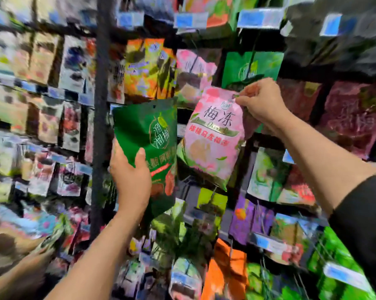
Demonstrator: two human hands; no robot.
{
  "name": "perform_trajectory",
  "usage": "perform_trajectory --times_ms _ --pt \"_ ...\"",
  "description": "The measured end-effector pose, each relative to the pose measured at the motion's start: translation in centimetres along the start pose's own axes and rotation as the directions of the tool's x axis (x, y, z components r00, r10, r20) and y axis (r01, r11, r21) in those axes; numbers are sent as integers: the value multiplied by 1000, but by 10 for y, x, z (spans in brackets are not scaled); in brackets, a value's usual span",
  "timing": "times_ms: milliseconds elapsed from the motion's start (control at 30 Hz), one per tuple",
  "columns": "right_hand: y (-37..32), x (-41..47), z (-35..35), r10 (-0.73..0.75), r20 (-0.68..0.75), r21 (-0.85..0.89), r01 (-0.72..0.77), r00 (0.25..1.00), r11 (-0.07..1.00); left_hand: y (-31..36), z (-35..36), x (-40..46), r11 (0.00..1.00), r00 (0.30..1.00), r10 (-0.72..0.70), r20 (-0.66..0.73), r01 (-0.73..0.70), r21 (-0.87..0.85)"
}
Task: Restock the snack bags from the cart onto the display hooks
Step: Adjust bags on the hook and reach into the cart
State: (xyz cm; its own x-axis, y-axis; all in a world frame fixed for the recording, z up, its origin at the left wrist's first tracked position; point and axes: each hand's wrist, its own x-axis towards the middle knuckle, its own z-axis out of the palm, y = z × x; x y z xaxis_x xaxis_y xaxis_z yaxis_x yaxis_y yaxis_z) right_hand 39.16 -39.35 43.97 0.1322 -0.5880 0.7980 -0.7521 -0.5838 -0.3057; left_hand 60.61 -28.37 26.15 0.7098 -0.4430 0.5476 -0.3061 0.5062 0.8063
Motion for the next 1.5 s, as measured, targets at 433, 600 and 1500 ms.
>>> perform_trajectory --times_ms 433,600,1500 --pt "-40 137 59 18 -104 303 14 994 953 30 38 86 970 975 215 47 -208 -122" --pt "-56 179 88 171 -84 440 -117 982 890 18 50 127 969 975 204 92 -187 -163" --pt "-41 218 130 268 -297 230 -204 917 952 -26 87 184 960 961 172 215 -115 -254"
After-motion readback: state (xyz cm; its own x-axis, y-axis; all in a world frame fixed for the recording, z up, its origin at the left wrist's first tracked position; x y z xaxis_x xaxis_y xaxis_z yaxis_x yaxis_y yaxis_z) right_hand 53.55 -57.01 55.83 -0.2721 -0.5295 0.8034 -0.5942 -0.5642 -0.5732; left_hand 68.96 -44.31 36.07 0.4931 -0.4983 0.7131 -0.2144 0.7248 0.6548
